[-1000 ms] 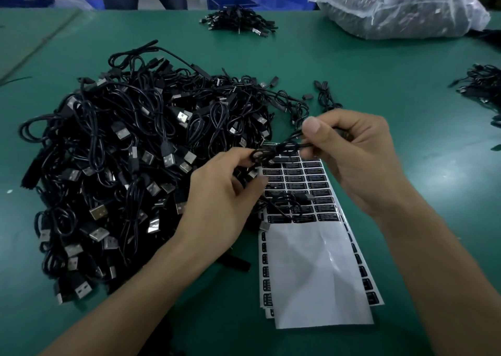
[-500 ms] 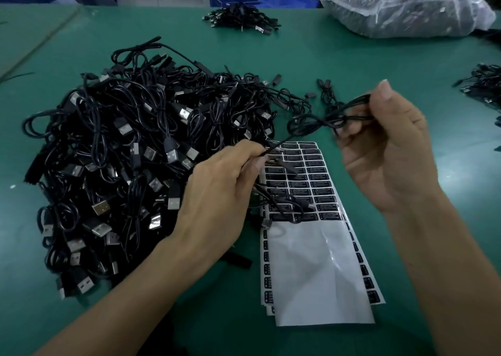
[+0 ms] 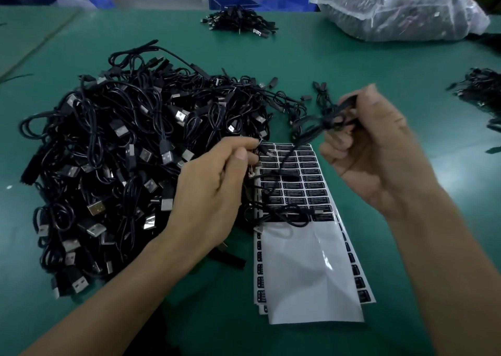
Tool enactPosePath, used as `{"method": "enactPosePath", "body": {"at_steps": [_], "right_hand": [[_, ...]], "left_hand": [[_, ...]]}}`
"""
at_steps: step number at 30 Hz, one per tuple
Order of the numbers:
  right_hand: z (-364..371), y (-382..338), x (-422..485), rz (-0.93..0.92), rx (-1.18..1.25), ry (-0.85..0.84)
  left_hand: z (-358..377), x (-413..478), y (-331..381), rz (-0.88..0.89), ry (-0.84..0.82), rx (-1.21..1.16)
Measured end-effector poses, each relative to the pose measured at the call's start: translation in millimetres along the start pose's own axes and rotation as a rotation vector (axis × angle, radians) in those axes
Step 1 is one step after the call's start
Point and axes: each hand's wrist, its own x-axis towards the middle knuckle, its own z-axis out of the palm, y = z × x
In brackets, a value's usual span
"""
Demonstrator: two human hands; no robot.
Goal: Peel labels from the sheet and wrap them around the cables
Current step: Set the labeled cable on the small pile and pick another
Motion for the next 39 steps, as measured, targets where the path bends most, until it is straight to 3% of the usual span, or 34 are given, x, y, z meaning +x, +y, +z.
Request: {"method": "enactPosePath", "body": {"at_steps": [3, 5, 9, 12, 17, 19, 23, 27, 34, 37, 39], "right_hand": [[3, 12, 0, 0.052, 0.013, -0.113], [4, 14, 0, 0.061, 0.013, -0.132], [-4, 8, -2, 0.076, -0.109, -0.115], [-17, 5, -5, 0.173, -0.245, -0.1], [-29, 2, -12, 0.293, -0.392, -0.048], [-24, 6, -14, 0.312, -0.476, -0.06], [-7, 21, -17, 0.242, -0.607, -0.106], [2, 33, -18, 0.166, -0.583, -0.076], [-17, 10, -14, 0.079, -0.263, 0.222], [-25, 7, -14, 0.168, -0.412, 0.271], [-28, 5, -17, 0.238, -0.559, 0.267]], "left_hand": [[-4, 1, 18, -0.047, -0.132, -0.216], [-7, 1, 29, 0.017, -0.202, -0.268], [-19, 5, 40, 0.025, -0.049, -0.317], [-28, 10, 41, -0.014, -0.06, -0.086], [-46, 10, 38, -0.147, -0.399, 0.332], [-47, 9, 34, -0.155, -0.463, 0.491], [-27, 1, 35, -0.149, -0.412, 0.472], [-10, -5, 34, -0.133, -0.48, 0.585], [-25, 2, 32, -0.141, -0.565, 0.578], [-31, 4, 27, -0.096, -0.599, 0.711], [-34, 6, 26, -0.091, -0.615, 0.665]]}}
